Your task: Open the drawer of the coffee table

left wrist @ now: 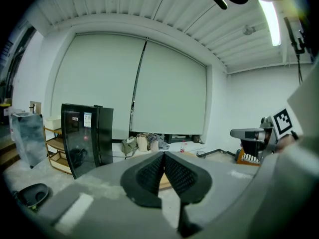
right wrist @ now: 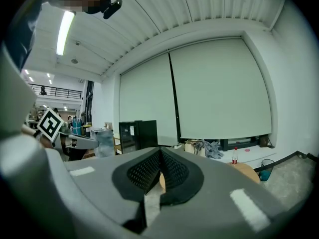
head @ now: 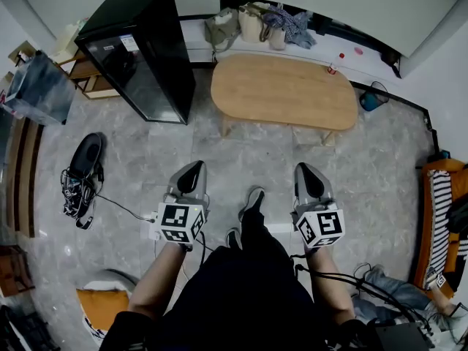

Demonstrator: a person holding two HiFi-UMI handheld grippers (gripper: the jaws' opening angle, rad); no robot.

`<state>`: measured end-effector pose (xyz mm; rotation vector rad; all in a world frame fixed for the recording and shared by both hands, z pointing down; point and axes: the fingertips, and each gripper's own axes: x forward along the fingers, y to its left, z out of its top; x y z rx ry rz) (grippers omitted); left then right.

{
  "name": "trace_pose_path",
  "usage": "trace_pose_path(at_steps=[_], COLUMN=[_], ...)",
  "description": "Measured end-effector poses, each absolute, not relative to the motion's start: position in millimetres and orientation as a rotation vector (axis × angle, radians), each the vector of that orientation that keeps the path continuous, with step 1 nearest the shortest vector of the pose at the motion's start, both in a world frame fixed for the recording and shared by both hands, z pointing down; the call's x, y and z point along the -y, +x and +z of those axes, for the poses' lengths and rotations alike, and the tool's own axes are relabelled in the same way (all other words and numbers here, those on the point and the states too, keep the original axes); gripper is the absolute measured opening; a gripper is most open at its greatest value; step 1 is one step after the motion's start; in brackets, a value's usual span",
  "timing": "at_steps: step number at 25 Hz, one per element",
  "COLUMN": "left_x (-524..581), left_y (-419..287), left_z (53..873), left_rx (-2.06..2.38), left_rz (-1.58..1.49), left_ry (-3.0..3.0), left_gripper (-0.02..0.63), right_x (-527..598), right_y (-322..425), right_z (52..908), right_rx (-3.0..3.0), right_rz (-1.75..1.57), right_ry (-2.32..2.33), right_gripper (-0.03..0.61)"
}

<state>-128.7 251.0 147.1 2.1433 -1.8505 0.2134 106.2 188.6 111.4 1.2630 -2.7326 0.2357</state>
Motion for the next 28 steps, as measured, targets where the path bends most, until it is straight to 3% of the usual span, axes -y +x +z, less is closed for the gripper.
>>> trace_pose_path(at_steps=[14, 28], left_x=[-100, 6], left_y=[-120, -136], left_z=[175, 232], left_rx=[1.75, 1.713], left_rz=[0.385, 0.48], left_ry=[2.163, 2.164], left_gripper=[0.003, 0.003], right_x=[-16, 74], right_y=[101, 116], right_z=[158, 240], right_rx=[2.738, 2.628], right_rz=[0.417, 0.415], right_ry=[1.298, 1.203], right_gripper=[0.0, 0.0])
